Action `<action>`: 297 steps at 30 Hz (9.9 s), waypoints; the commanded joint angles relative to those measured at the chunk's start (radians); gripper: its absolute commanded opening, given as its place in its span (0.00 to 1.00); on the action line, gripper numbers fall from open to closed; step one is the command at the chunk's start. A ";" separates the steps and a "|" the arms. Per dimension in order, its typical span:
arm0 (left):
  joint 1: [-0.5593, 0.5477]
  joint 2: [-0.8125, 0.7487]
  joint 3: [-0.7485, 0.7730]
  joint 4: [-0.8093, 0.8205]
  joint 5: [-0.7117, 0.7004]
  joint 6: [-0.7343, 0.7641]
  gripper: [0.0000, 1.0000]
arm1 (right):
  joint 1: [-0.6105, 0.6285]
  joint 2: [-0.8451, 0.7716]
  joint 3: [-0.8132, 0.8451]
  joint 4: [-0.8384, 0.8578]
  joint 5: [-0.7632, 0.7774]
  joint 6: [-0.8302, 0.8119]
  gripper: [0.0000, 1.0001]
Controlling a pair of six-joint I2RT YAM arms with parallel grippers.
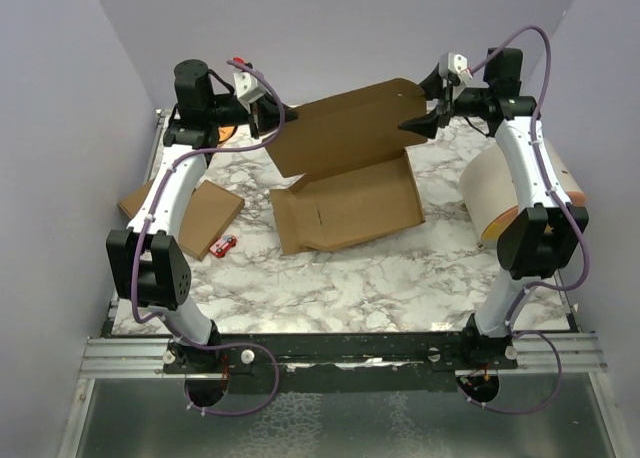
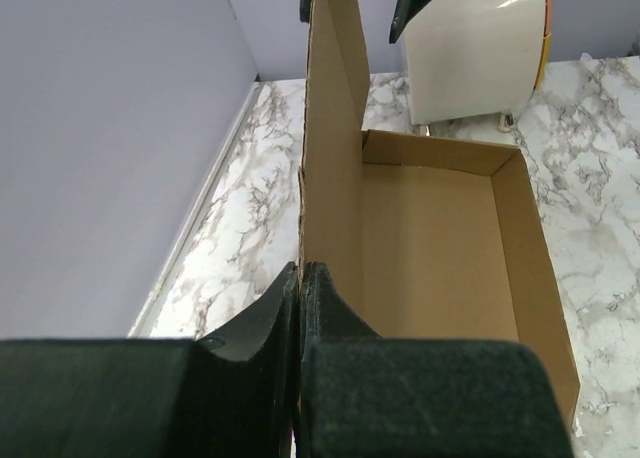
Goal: Fold the paper box
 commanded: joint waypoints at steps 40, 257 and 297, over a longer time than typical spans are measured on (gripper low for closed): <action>0.247 -0.381 -0.837 0.271 -0.626 -0.750 0.63 | 0.014 -0.179 -0.346 0.305 0.005 0.194 0.01; -0.046 -0.145 -0.873 0.869 -0.729 -0.546 0.00 | 0.043 -0.260 -0.752 1.429 -0.031 0.910 0.01; -0.011 0.103 -0.772 0.747 -0.527 -0.813 0.60 | 0.050 -0.271 -0.893 1.297 0.102 0.750 0.01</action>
